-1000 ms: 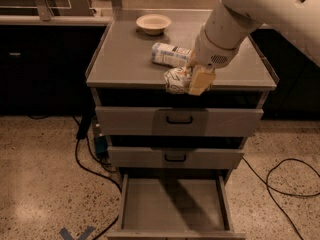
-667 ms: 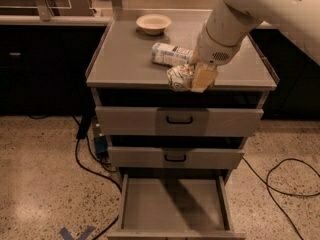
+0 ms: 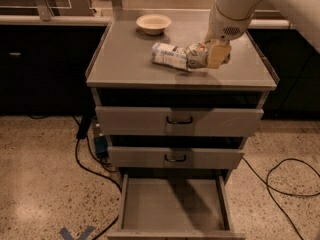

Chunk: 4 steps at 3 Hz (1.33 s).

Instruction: Pick 7up can from bottom drawer and place on counter

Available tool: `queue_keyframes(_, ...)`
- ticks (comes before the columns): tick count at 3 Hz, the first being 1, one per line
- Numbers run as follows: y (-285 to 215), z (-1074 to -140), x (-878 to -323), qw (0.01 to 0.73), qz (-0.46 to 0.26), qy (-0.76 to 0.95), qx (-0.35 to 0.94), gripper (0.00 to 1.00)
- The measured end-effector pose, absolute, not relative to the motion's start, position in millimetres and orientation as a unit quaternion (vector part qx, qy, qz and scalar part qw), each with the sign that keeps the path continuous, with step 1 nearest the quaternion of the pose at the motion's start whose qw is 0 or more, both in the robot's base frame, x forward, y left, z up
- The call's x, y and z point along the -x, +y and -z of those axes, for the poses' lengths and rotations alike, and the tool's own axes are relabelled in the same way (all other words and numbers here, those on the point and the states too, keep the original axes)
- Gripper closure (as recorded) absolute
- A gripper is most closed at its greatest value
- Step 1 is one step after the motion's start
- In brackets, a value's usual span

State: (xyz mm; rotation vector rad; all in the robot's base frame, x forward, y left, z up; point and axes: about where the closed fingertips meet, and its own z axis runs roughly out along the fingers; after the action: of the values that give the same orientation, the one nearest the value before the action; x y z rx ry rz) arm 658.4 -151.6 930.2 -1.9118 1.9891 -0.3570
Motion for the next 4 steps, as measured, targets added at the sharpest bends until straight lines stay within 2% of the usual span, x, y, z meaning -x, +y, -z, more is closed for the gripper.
queue_keyframes(2,-209,-963,-692,0.147,0.182,0.731,0.641,1.0)
queue_keyframes(3,-245,-958,-701,0.146,0.161,0.758,0.615,1.0)
queue_keyframes(4,-266,-945,-710,0.18,0.111,0.781,0.587,1.0)
